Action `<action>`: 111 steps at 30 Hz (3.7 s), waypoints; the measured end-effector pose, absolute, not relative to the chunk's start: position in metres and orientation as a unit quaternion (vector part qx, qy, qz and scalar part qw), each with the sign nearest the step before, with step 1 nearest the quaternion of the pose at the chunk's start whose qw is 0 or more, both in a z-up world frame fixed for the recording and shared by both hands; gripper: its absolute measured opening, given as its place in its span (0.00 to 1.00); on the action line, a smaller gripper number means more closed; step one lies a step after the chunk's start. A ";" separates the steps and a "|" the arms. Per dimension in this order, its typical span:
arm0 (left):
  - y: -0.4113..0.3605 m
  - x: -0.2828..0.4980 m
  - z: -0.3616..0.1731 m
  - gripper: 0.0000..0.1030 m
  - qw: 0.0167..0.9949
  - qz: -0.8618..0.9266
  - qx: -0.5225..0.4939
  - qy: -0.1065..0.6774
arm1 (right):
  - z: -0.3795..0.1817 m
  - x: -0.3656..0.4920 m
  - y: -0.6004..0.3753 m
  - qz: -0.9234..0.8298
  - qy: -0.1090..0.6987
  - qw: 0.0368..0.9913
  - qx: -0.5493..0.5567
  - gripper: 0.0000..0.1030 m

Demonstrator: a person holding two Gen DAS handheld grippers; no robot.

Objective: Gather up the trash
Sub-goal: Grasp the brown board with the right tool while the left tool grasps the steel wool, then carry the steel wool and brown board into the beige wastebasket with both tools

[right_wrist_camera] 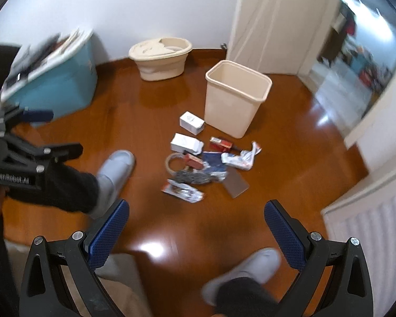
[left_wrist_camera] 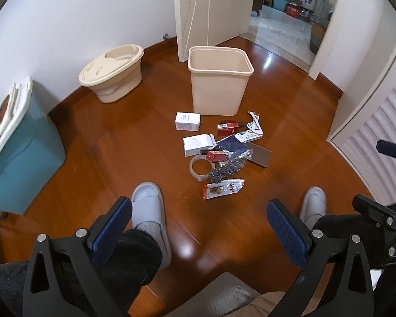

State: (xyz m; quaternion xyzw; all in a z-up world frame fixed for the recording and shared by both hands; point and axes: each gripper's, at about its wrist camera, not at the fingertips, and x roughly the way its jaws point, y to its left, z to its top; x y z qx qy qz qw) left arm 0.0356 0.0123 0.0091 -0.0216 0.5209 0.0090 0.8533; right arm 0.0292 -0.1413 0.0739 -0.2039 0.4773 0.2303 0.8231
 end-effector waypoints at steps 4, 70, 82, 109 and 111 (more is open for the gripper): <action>0.008 0.054 -0.008 1.00 0.843 0.022 -0.008 0.538 | 0.076 0.065 -0.138 0.249 0.489 0.793 -0.264 1.00; -0.076 0.268 -0.406 0.99 0.671 -0.159 0.135 0.712 | -0.397 0.348 -0.164 0.370 0.573 0.674 -0.283 0.77; -0.021 0.269 -0.376 0.56 0.677 -0.166 0.041 0.716 | -0.376 0.306 -0.190 0.345 0.601 0.699 -0.177 0.77; -0.030 0.257 -0.354 0.27 0.666 -0.237 0.157 0.690 | -0.304 0.267 -0.292 0.340 0.640 0.688 -0.022 0.76; -0.015 0.260 -0.348 0.23 0.670 -0.231 0.141 0.691 | -0.302 0.271 -0.290 0.336 0.635 0.696 -0.019 0.76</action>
